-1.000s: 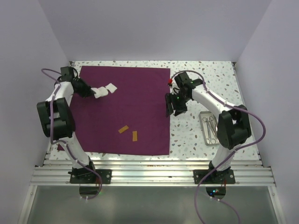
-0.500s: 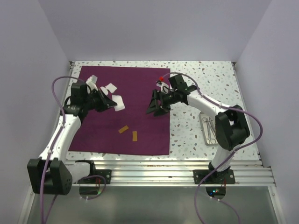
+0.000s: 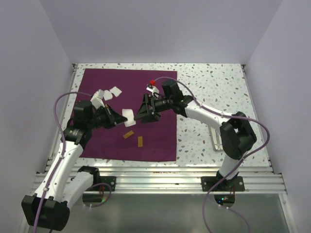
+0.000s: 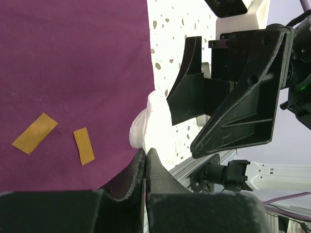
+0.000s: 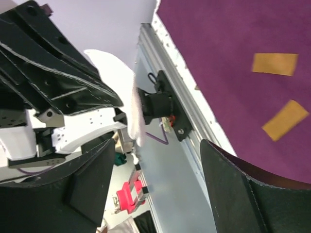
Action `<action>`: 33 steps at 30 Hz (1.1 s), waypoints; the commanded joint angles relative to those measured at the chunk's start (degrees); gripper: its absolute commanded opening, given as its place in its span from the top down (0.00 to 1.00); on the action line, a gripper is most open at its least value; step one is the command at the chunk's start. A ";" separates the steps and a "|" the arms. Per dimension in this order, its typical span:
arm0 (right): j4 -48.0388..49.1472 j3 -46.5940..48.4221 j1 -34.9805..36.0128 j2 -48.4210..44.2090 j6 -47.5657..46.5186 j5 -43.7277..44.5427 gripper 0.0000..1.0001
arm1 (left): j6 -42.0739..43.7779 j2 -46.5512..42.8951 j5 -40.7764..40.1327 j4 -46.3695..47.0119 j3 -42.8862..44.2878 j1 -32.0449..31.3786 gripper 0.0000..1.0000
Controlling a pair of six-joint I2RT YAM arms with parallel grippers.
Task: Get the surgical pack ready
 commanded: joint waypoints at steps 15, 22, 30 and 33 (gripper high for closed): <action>13.01 0.80 4.98 1.06 10.62 1.28 0.80 | -2.13 -5.37 4.62 1.47 -3.12 -0.83 1.00; -15.33 6.24 1.48 0.79 -7.63 11.55 1.00 | 2.52 -2.39 0.32 -3.79 -0.58 -0.83 0.40; -42.17 -0.86 -15.74 -6.84 -35.50 26.86 1.00 | 12.63 2.71 -8.56 -12.77 2.77 -0.74 0.31; -45.96 -4.20 -22.78 -9.30 -42.28 31.24 1.00 | 13.43 2.62 -9.27 -9.71 -0.30 -0.74 0.31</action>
